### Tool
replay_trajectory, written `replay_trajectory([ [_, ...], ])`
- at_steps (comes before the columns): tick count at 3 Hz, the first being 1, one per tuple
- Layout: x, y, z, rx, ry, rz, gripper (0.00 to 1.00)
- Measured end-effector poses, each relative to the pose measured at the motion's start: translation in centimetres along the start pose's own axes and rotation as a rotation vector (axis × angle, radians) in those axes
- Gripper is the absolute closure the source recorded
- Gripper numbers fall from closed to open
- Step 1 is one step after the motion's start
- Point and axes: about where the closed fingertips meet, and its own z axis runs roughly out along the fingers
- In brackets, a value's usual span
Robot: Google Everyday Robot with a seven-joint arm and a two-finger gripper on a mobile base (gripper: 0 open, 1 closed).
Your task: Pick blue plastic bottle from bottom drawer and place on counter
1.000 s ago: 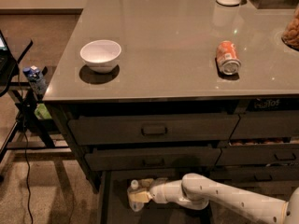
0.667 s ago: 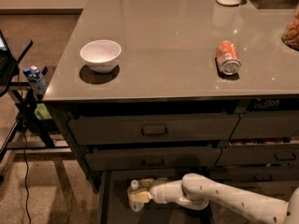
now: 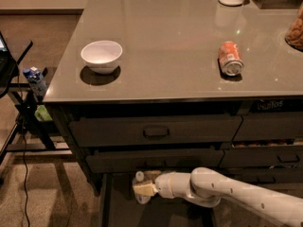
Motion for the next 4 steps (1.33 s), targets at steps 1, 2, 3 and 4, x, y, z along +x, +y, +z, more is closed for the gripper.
replay_trajectory([
  [1,-4.4,1.5,-2.3,0.049,0.0,-0.049,1.0],
  [2,-9.4,3.3,-4.9,0.091,0.001,-0.12,1.0],
  [3,-10.1,3.6,-5.1,0.081,-0.003,-0.118,1.0],
  [4,-12.6,4.5,-7.0,0.086,-0.021,-0.12,1.0],
])
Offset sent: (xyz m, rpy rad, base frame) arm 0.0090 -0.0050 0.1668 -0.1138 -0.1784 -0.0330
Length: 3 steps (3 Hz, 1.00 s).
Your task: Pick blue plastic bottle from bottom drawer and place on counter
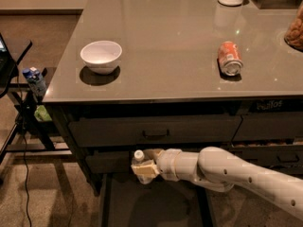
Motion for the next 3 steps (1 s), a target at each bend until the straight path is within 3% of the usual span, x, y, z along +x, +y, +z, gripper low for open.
replay_trajectory([
  [2,-6.9,0.8,-5.1,0.048,-0.041,-0.061,1.0],
  [3,-6.9,0.8,-5.1,0.048,-0.041,-0.061,1.0],
])
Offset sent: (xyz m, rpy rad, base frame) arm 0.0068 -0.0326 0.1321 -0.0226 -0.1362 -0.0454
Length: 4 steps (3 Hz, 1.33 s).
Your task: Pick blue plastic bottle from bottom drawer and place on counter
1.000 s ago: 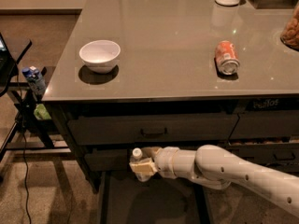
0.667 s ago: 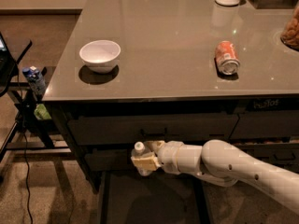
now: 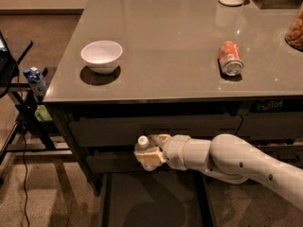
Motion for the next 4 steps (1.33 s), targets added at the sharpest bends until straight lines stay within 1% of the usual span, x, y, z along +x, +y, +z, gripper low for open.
replay_trajectory([
  [1,-0.8,0.1,-0.9,-0.001,0.003,0.006,1.0],
  [3,-4.8,1.0,-5.2,0.028,0.014,-0.022,1.0],
  [4,-8.6,1.8,-8.2,0.065,0.007,-0.108,1.0],
])
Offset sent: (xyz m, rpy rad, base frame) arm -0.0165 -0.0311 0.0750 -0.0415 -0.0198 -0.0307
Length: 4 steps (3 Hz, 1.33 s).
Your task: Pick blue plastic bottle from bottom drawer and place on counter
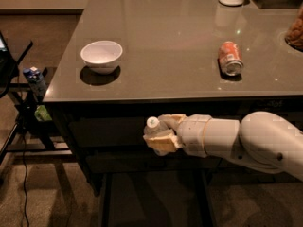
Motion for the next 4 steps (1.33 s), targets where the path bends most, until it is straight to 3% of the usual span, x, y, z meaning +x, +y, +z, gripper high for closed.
replay_trajectory([
  [1,0.0,0.0,0.0,-0.002,-0.001,0.004,1.0],
  [3,-4.0,-1.3,-3.7,0.043,-0.003,-0.014,1.0],
  [4,-6.8,-1.3,-6.0,0.076,-0.014,-0.063,1.0],
])
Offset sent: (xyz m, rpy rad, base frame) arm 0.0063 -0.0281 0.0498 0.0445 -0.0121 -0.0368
